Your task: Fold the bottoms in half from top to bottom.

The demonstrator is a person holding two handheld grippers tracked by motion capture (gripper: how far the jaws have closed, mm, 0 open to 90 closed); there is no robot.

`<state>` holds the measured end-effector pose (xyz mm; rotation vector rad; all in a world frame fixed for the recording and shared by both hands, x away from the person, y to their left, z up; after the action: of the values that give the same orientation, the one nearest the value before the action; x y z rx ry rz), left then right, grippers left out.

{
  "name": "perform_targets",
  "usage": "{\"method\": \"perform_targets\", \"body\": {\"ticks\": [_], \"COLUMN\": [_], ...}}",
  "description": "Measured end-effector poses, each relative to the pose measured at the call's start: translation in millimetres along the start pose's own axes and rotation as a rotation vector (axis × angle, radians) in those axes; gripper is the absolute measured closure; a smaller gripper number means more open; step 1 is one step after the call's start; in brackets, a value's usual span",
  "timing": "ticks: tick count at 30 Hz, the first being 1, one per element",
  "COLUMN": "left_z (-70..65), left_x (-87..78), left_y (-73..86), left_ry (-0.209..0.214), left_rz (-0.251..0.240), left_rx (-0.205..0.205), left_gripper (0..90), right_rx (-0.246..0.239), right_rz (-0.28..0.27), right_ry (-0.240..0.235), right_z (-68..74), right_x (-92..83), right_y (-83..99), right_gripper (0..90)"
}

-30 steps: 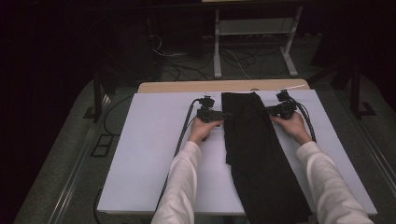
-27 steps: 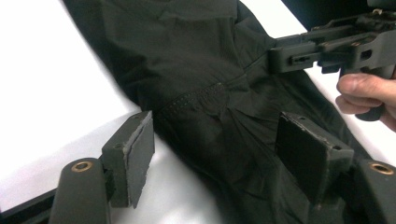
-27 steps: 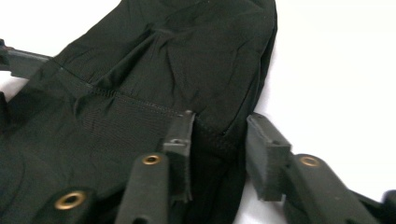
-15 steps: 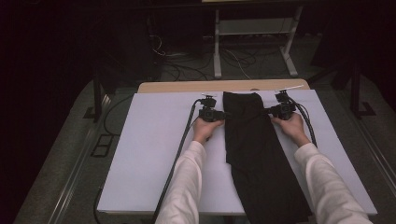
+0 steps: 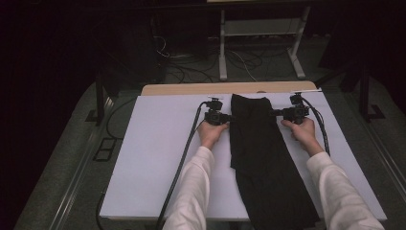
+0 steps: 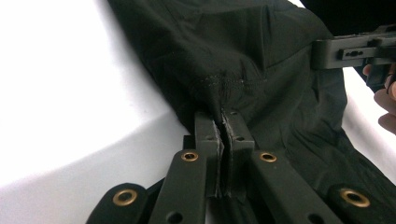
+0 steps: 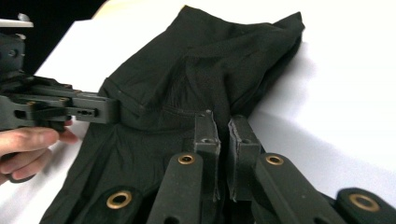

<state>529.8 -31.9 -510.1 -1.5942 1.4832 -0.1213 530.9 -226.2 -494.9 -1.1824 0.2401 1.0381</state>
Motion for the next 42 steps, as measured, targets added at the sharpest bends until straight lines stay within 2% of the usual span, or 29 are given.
{"method": "perform_targets", "body": {"ticks": [6,10,11,13,18,29,42], "left_z": [-4.4,-7.8,-9.1,-11.9,-18.5,-36.8,-56.0], "left_x": [-4.5,-9.2,-10.0,-11.5,-12.8,-24.5,-40.5], "left_y": [0.2,-0.6,-0.8,-0.5,4.4,8.2,10.1], "left_ry": [0.022,0.043,0.053,0.071,0.082,0.128,0.155], "left_rz": [-0.027,-0.044,-0.051,-0.065,-0.082,-0.108,-0.122], "left_rx": [-0.005,-0.009,-0.009,-0.011,0.002,0.016,0.039], "left_gripper": [86.1,86.1,86.1,86.1,86.1,86.2,86.0], "right_rx": [-0.009,0.003,0.02,0.022,0.04,0.026,0.003], "right_rz": [-0.015,-0.026,-0.028,-0.016,-0.036,-0.047,-0.076], "right_ry": [-0.012,-0.026,-0.032,-0.021,-0.037,-0.021,-0.042], "right_z": [4.8,5.9,5.8,4.1,4.7,11.9,27.6], "right_x": [-6.4,-10.4,-10.7,-11.4,-21.5,-32.9,-52.5], "right_y": [2.1,2.8,3.8,6.6,8.3,15.1,18.1], "right_gripper": [83.1,83.1,83.1,83.1,83.1,83.1,83.1]}}
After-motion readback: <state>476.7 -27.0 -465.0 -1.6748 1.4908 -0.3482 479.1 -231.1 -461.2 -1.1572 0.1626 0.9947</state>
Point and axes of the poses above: each handheld gripper's, and its own axes: x roughly forward along the jaws, y roughly out of its underside, z roughly to its left, the point moved 9 cm from there along x, roughly forward along the jaws, and after that the axes turned 9 degrees about y, right-handed, at the moved point
